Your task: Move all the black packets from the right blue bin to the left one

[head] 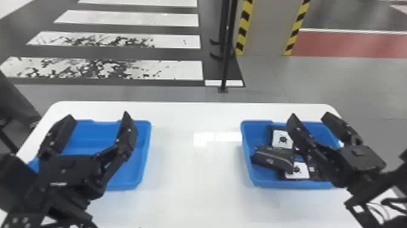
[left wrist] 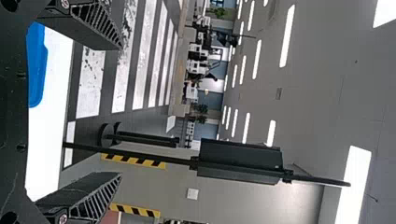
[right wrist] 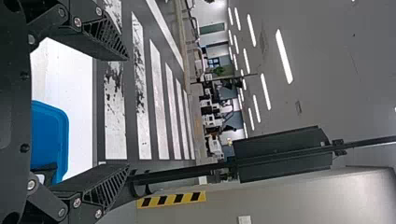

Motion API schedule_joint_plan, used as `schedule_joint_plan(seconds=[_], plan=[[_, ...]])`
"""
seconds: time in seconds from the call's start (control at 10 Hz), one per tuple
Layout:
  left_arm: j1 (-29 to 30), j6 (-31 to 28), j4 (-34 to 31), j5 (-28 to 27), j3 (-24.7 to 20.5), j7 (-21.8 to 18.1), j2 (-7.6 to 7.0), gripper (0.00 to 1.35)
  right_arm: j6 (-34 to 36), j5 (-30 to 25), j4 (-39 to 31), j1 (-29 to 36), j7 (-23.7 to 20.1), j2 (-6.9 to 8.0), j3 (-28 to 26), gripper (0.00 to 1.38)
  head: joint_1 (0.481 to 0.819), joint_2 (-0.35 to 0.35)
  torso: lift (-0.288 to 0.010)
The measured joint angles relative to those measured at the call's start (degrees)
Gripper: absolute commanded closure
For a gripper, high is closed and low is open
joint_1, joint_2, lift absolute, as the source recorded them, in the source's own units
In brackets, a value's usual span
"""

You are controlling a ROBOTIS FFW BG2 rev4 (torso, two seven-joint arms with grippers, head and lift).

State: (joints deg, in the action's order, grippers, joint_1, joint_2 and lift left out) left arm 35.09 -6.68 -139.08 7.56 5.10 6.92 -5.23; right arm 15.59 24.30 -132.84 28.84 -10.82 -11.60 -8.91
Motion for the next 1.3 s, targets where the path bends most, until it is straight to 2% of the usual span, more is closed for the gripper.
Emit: schedule_joint_plan(seconds=[0.4,0.6,0.9,1.3], plan=[[0.34,1.20,0.21,-0.05,-1.05,0.11,0.43,0.00,0.30,-0.05,-0.12,-0.04,0.19,-0.07,0.00,0.23,0.695,-0.034,-0.140],[0.30,1.67,0.47,-0.65,-1.53,0.29,0.60,0.00,0.64,-0.21,-0.46,-0.03,1.70,-0.06,0.05,0.23,0.695,-0.033,-0.140],[0.20,1.93,0.63,-0.86,-2.02,0.30,0.83,0.00,5.61,-2.27,-0.17,-1.06,1.84,-0.17,-0.52,0.22,0.695,-0.033,-0.140],[0.20,1.68,0.73,-0.76,-1.77,0.29,0.67,0.00,11.11,-7.13,9.70,-9.36,-5.06,-0.96,-0.91,0.22,0.695,-0.049,-0.140]])
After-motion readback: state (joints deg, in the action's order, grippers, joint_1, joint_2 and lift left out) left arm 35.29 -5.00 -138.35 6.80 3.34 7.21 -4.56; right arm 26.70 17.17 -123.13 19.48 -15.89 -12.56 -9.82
